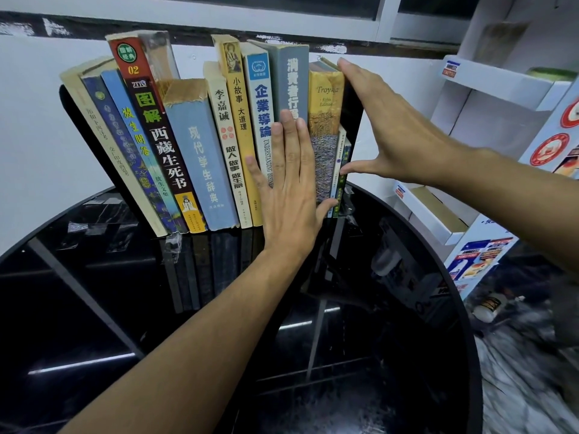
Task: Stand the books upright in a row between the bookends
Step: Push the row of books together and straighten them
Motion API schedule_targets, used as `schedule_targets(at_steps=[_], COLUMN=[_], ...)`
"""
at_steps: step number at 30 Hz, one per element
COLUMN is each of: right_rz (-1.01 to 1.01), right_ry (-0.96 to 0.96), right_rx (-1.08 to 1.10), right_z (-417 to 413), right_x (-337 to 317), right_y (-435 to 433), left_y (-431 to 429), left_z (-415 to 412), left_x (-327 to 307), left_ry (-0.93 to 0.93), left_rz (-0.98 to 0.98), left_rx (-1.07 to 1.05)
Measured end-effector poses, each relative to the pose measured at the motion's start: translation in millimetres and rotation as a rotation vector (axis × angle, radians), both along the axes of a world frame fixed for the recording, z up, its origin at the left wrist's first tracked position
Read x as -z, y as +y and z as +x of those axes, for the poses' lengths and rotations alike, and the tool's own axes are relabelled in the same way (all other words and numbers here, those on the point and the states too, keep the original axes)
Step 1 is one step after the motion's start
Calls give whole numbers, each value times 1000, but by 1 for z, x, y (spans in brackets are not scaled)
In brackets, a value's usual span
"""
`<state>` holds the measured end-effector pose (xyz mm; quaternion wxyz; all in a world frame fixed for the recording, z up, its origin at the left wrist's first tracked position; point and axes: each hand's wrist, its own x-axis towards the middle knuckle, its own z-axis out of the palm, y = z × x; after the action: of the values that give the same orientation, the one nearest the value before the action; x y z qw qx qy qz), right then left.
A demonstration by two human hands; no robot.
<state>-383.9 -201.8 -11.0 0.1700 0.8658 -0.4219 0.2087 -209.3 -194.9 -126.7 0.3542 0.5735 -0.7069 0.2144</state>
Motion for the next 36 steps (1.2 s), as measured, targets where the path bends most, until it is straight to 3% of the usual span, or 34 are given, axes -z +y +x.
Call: schedule_targets(at_steps=[27, 36], right_rz=[1, 33], right_ry=[-20, 36], right_rx=[25, 53], right_z=[-1, 4], right_x=[1, -11], right_y=[-1, 11], left_y=[-2, 9], left_z=[0, 5], left_x=[1, -9], left_ry=[-18, -22], left_rz=[-9, 83], left_rx=[-11, 48])
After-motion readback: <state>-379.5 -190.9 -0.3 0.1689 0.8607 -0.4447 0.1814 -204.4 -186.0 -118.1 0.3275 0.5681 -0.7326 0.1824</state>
